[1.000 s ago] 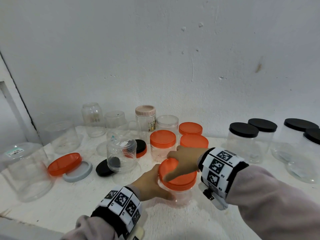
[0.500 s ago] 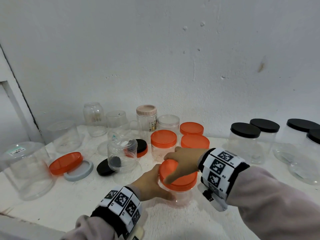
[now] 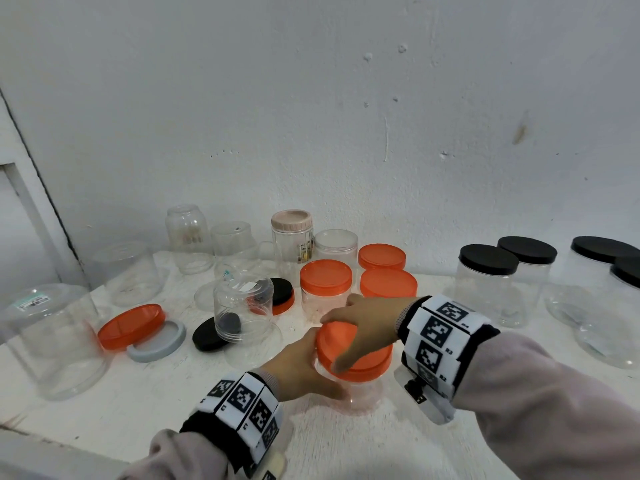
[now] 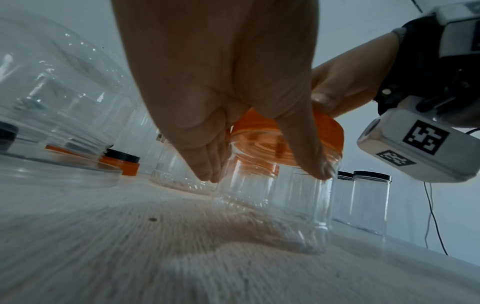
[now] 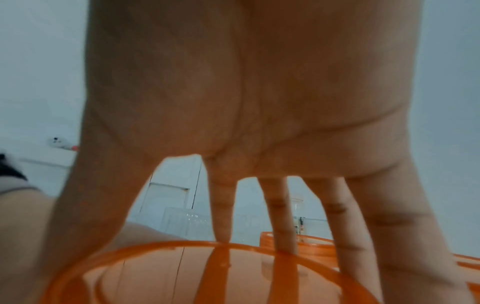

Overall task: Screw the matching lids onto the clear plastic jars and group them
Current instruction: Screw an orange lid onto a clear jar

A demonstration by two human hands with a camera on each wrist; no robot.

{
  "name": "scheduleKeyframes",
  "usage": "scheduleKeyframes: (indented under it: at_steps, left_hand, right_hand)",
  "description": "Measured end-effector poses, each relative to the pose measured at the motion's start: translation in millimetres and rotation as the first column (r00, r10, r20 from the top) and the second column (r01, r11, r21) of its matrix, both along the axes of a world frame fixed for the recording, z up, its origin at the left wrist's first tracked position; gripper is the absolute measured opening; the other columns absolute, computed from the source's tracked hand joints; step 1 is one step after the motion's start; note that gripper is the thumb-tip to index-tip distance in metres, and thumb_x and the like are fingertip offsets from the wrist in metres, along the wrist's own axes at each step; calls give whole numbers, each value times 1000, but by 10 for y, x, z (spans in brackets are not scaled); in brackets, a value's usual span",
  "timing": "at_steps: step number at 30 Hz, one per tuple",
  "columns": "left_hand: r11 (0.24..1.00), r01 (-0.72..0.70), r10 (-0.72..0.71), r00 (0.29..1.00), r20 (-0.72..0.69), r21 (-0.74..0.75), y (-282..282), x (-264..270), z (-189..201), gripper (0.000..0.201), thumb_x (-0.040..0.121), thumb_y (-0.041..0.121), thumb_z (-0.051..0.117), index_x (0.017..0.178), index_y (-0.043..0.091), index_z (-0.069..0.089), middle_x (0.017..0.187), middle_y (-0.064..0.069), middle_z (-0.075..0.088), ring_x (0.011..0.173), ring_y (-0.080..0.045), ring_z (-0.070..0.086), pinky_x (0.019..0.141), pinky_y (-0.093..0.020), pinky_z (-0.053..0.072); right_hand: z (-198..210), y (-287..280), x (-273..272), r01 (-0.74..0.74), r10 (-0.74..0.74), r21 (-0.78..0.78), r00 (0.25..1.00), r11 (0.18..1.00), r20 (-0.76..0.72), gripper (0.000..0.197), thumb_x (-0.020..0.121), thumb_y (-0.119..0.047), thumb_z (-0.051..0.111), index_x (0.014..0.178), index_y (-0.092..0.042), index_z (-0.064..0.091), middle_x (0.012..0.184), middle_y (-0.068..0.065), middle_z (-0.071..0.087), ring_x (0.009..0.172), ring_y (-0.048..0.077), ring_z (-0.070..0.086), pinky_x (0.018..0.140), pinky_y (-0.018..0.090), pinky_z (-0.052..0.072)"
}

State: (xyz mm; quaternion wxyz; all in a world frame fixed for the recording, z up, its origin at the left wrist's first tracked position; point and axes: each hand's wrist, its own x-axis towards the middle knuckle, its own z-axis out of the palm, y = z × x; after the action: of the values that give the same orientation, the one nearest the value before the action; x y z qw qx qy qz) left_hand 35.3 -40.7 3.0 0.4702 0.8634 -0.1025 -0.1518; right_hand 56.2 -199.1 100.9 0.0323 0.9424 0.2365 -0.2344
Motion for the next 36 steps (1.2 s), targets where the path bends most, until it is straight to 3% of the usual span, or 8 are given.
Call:
scheduleKeyframes:
  at_steps: [5, 8, 11, 14, 18, 21, 25, 36]
  left_hand:
    - [1000, 0, 0, 1000, -7, 0, 1, -5, -6, 116, 46, 39, 88, 143, 25, 27, 136, 6, 50, 126, -16, 48, 109, -41, 39]
    - [1000, 0, 0, 1000, -1, 2, 0, 3, -9, 119, 46, 40, 89, 145, 23, 25, 138, 6, 48, 127, -15, 47, 110, -39, 39]
    - [1000, 11, -11, 1000, 1, 4, 1, 5, -8, 123, 46, 42, 89, 147, 25, 20, 140, 7, 46, 129, -14, 45, 110, -38, 38]
    - [1000, -1, 1, 1000, 2, 5, -1, 0, -4, 120, 42, 45, 89, 143, 25, 26, 137, 7, 49, 127, -14, 47, 109, -38, 39]
    - [999, -12, 11, 1000, 12, 37, 1, -1, -5, 107, 58, 31, 91, 144, 24, 26, 135, 8, 50, 125, -13, 48, 107, -35, 40]
    - [1000, -15, 15, 1000, 11, 23, -1, 1, -7, 107, 59, 27, 90, 145, 21, 26, 137, 5, 49, 127, -15, 47, 109, -37, 39]
    - [1000, -8, 8, 1000, 4, 26, -11, 1, 0, 109, 59, 28, 90, 145, 23, 23, 139, 4, 47, 129, -17, 46, 110, -40, 38]
    - [1000, -9, 9, 1000, 4, 9, -1, 0, -7, 108, 59, 26, 90, 145, 22, 25, 138, 4, 47, 128, -17, 46, 110, -40, 38]
  right_hand:
    - [-20, -7, -7, 58, -56, -46, 997, 997, 46, 102, 68, -80, 57, 150, -39, 13, 153, 3, 21, 137, 32, 30, 102, 52, 36]
    - [23, -21, -22, -23, 22, -27, 1000, 999, -15, 103, 69, -61, 73, 146, -51, 6, 155, -7, 14, 140, 29, 22, 104, 53, 31]
    - [24, -24, -9, -43, 43, 5, 999, 999, -33, 95, 72, -52, 75, 144, -55, 13, 150, -10, 21, 136, 27, 26, 104, 49, 34]
    - [-28, -23, -4, 3, -3, 6, 1000, 1000, 8, 93, 68, -69, 68, 144, -52, 17, 148, -5, 25, 134, 29, 30, 102, 50, 37]
    - [-112, 10, -28, 62, -60, -19, 994, 998, 89, 104, 63, -85, 54, 148, -42, 14, 154, 1, 19, 137, 33, 29, 99, 48, 37]
    - [-57, 12, -34, 20, -19, -34, 999, 999, 26, 104, 65, -72, 67, 147, -49, 6, 156, -5, 13, 141, 32, 18, 104, 56, 32]
    - [-2, -15, -12, -15, 15, -9, 1000, 1000, -24, 98, 70, -53, 76, 146, -52, 13, 151, -8, 20, 137, 28, 28, 105, 49, 36]
    - [-139, -22, -1, 55, -56, 16, 995, 998, 79, 104, 61, -82, 59, 147, -43, 16, 149, 0, 25, 133, 31, 34, 97, 47, 40]
